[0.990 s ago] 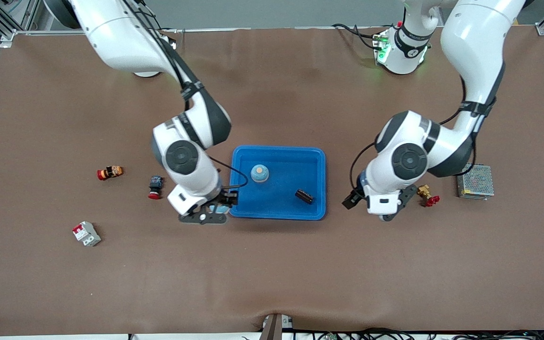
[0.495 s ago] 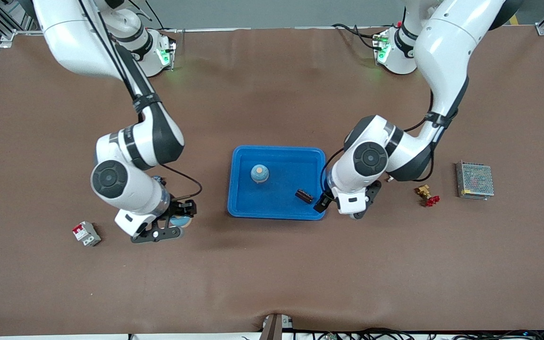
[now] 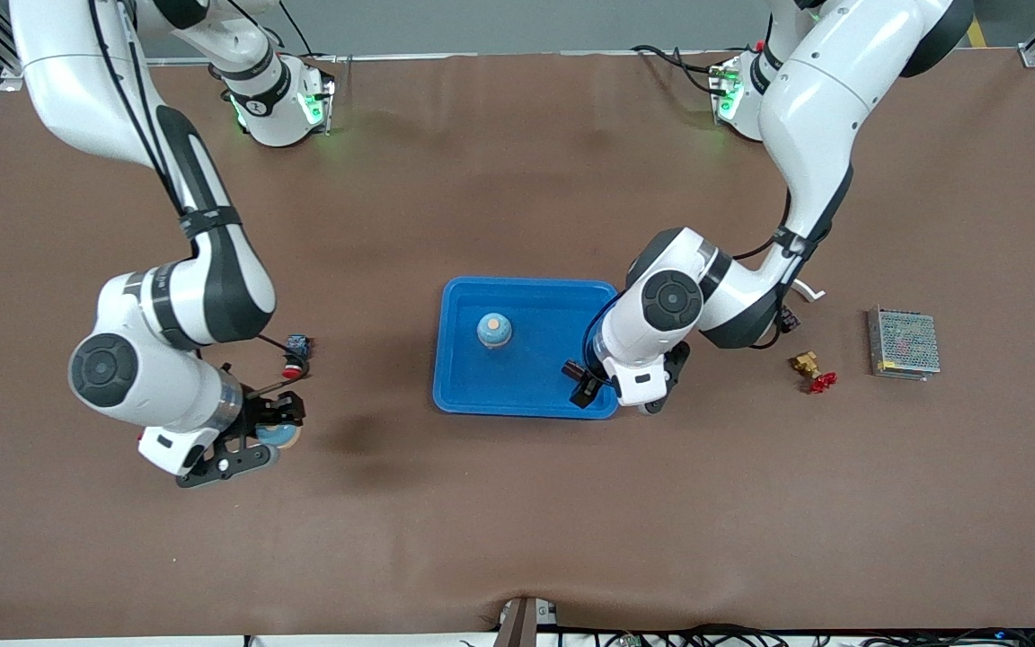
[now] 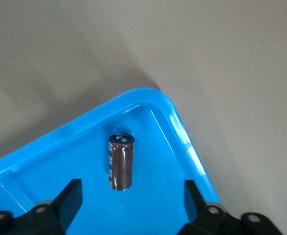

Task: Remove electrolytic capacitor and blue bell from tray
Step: 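Lift the bell with the right gripper while the left gripper reaches the capacitor, then carry the bell with the right gripper while the left gripper lifts the capacitor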

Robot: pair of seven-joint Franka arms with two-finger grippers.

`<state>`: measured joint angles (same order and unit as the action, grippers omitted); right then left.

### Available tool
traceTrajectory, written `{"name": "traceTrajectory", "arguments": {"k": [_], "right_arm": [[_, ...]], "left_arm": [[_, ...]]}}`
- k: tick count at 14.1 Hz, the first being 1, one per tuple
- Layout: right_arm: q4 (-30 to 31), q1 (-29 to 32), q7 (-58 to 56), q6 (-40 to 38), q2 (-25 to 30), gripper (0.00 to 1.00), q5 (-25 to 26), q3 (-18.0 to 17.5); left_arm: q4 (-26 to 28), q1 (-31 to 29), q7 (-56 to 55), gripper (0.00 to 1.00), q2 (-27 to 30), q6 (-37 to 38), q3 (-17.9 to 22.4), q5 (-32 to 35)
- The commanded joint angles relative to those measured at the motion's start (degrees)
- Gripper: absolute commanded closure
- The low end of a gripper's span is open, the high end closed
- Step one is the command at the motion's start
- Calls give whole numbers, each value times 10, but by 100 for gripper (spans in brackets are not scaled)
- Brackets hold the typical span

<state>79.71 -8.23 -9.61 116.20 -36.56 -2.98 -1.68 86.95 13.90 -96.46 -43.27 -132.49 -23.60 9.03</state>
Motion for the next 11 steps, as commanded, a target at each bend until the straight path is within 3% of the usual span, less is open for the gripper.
{"name": "traceTrajectory", "arguments": {"k": [1, 5, 11], "right_arm": [[7, 29, -64, 2, 3, 53, -6, -9], [9, 63, -135, 14, -7, 53, -5, -8], [21, 94, -225, 75, -42, 53, -4, -8]], "left_arm": [[-17, 59, -24, 15, -23, -13, 46, 4], [-17, 87, -33, 23, -38, -22, 70, 4], [-15, 91, -26, 48, -45, -22, 72, 6]]}}
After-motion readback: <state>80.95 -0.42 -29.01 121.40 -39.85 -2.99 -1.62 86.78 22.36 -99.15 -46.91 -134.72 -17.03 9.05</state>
